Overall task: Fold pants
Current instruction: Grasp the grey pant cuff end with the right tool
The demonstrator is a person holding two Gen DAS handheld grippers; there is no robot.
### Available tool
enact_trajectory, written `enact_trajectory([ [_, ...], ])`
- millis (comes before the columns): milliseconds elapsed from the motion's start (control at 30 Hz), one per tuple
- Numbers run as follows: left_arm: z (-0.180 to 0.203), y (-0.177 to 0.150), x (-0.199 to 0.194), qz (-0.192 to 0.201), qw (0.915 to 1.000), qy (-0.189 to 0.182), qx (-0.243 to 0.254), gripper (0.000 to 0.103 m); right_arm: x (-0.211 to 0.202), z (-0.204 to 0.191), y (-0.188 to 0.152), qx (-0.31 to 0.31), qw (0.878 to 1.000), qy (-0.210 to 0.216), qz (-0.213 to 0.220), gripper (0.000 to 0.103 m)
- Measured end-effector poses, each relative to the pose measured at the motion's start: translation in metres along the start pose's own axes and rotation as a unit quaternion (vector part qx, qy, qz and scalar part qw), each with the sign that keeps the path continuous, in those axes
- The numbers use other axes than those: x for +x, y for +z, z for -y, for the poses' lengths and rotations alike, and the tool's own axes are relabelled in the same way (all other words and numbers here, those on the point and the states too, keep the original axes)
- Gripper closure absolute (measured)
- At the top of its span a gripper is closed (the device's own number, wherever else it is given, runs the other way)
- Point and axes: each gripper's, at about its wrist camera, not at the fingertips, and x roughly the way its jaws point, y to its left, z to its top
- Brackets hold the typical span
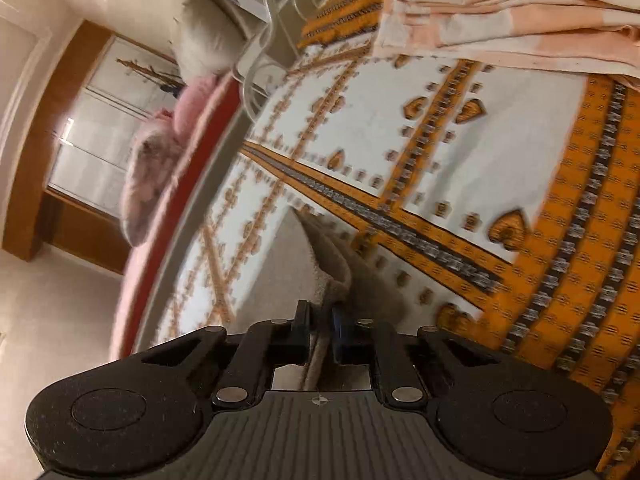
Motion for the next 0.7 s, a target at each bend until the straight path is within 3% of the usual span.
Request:
enact_trajectory([
  [67, 0.000, 0.000, 0.001, -0.001, 1.0000, 0.000, -0.001, 0.012, 0.006, 0.010, -0.001, 0.011, 1.000, -0.023, -0.016, 0.092],
  [167, 0.000, 0.000, 0.001, -0.001, 1.0000, 0.000, -0.001, 0.012, 0.005, 0.016, -0.001, 0.019, 1.000, -0.022, -0.011, 0.091],
  [200, 0.000, 0.000, 0.000, -0.001, 1.0000, 0.000, -0.001, 0.012, 0.001, 0.016, -0.001, 0.021, 1.000, -0.016, -0.004, 0.087],
  [267, 0.000, 0.000, 0.000, -0.002, 1.0000, 0.000, 0.000, 0.012, -0.006, 0.017, 0.000, 0.036, 0.999, 0.005, 0.000, 0.061],
  [300, 0.000, -0.001, 0.000, -0.002, 1.0000, 0.000, 0.002, 0.012, -0.009, 0.017, 0.000, 0.032, 0.999, 0.006, 0.002, 0.059],
  [600, 0.007, -0.003, 0.002, -0.008, 0.9998, 0.008, 0.016, 0.010, 0.006, 0.003, -0.001, -0.015, 1.000, -0.007, -0.013, 0.061],
  [633, 0.008, -0.004, 0.002, -0.008, 0.9998, 0.007, 0.018, 0.010, 0.010, 0.000, -0.001, -0.023, 1.000, -0.013, -0.014, 0.068],
  [667, 0.008, -0.004, 0.002, -0.009, 0.9997, 0.007, 0.021, 0.010, 0.010, -0.003, -0.001, -0.033, 0.999, -0.019, -0.007, 0.090],
  [700, 0.009, -0.004, 0.003, -0.010, 0.9996, 0.008, 0.024, 0.009, 0.007, -0.005, 0.001, -0.035, 0.999, -0.007, 0.007, 0.091],
])
